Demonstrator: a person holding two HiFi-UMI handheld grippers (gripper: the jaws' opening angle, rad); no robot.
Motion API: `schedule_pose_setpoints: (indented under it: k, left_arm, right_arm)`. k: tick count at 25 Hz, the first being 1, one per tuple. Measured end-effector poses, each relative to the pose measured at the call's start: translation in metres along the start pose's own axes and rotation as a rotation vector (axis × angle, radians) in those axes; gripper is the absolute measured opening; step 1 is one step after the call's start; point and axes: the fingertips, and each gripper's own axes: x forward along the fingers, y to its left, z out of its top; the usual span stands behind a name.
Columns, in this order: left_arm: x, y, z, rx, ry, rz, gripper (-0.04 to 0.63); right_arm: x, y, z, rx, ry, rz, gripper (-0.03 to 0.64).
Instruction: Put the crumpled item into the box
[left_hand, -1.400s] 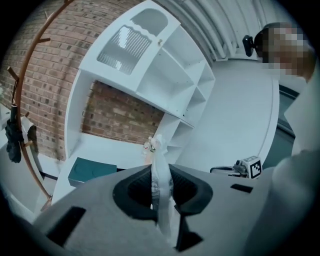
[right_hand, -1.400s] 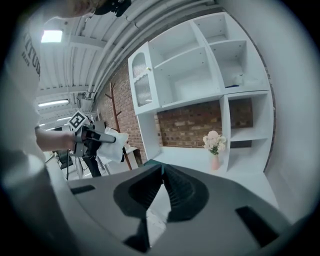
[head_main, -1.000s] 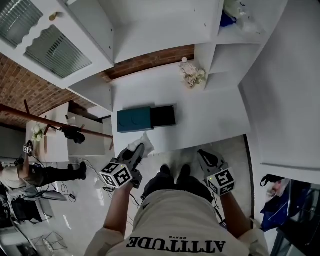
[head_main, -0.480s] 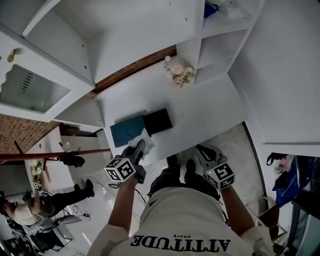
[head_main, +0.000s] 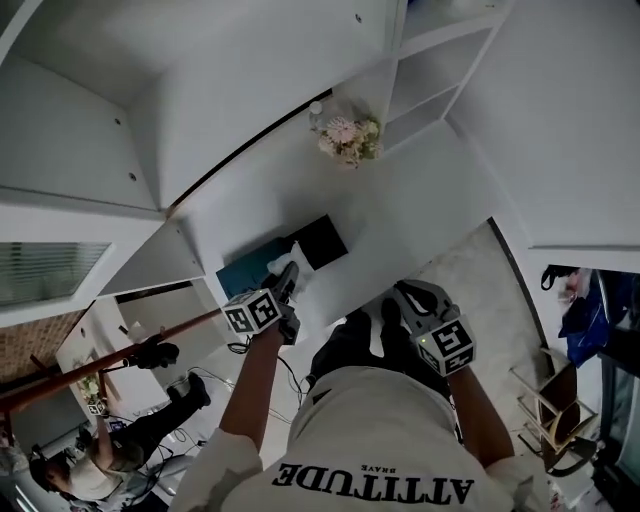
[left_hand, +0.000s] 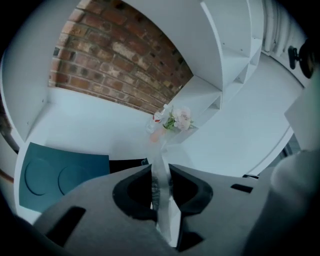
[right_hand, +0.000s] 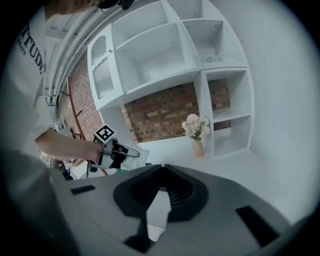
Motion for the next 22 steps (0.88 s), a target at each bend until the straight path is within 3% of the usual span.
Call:
schedule_pose_setpoints:
  k: [7,15,22]
  left_arm:
    - [0.055,0.026,-0.011,-0.041,0.127,0.004,0.075]
    - [0.107,0.041,-0.019,-0.052,0.202,0.064,0.075]
    - [0.138,0.056,-0.038,-0.14,0.265,0.107,0.075]
  right_arm:
    - [0.013,-0.002,-0.006,0.044,0.023,-0.045,0.037]
    - [0.013,0.003,-0.009,0.068,0.037,-0.076,0.037]
    - [0.002,-0.009,-0.01,0.093,0.016,-0.132,0.037]
